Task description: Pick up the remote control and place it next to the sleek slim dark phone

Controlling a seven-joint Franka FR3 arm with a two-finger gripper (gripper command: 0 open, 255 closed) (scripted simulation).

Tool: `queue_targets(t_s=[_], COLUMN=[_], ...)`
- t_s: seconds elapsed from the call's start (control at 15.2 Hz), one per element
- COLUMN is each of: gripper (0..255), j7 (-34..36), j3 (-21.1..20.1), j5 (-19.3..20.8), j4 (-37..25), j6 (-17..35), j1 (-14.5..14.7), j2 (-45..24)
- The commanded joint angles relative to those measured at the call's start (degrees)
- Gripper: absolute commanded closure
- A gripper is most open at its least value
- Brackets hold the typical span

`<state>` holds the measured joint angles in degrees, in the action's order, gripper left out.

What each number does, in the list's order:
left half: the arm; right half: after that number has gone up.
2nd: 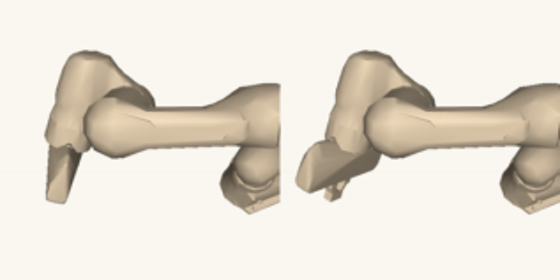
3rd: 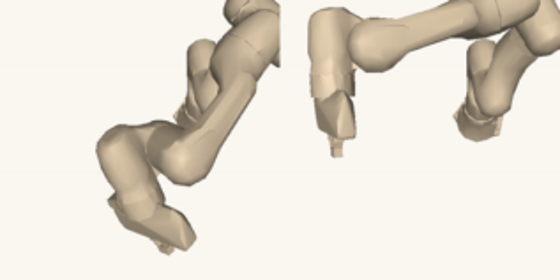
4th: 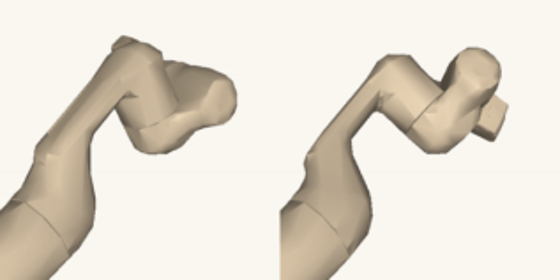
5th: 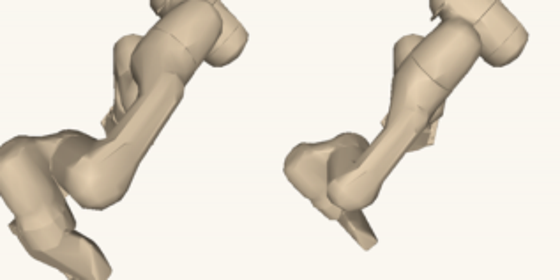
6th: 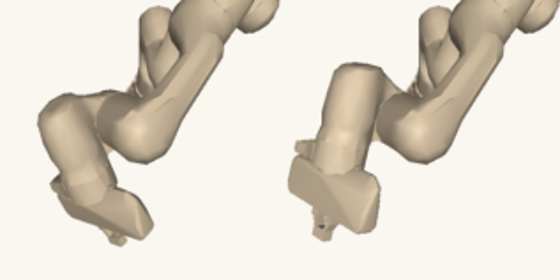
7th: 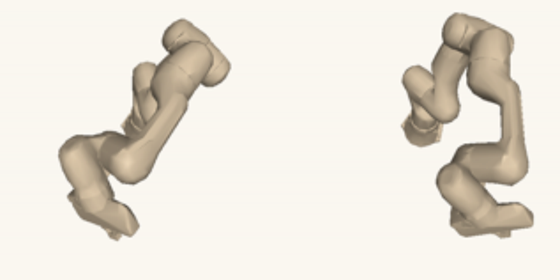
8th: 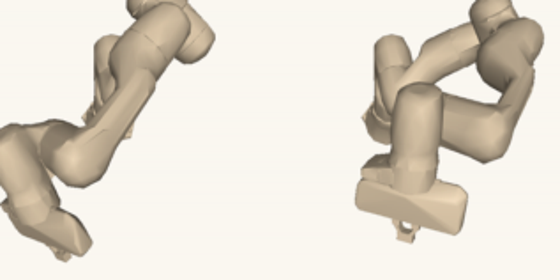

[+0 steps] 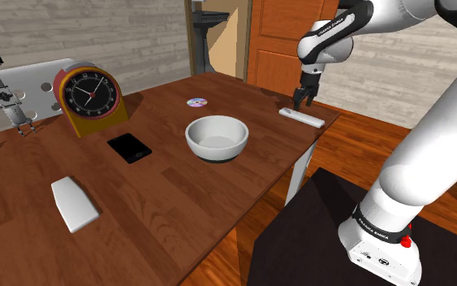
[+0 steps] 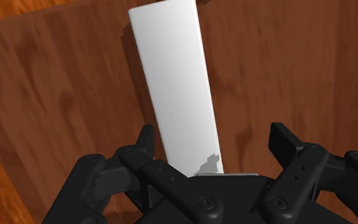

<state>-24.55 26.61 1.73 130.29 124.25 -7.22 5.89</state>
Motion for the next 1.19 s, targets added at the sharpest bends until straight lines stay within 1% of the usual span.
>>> queue_targets(t_s=[0.0, 0.53, 0.99, 1.06, 1.12], gripper=[0, 0, 0, 255, 255], j7=[-2.7, -4.4, -4.4, -4.4, -4.4], j3=[1.2, 1.1, 1.1, 1.1, 1.1], j5=[-2.0, -4.3, -4.3, -4.3, -4.3], j4=[-2.0, 0.6, 0.6, 0.6, 0.5], j6=[1.9, 7.7, 7.7, 7.7, 7.7], j1=[-0.4, -0.5, -0.5, -0.5, -0.5], j2=[-4.2, -7.8, -7.8, -7.9, -7.9])
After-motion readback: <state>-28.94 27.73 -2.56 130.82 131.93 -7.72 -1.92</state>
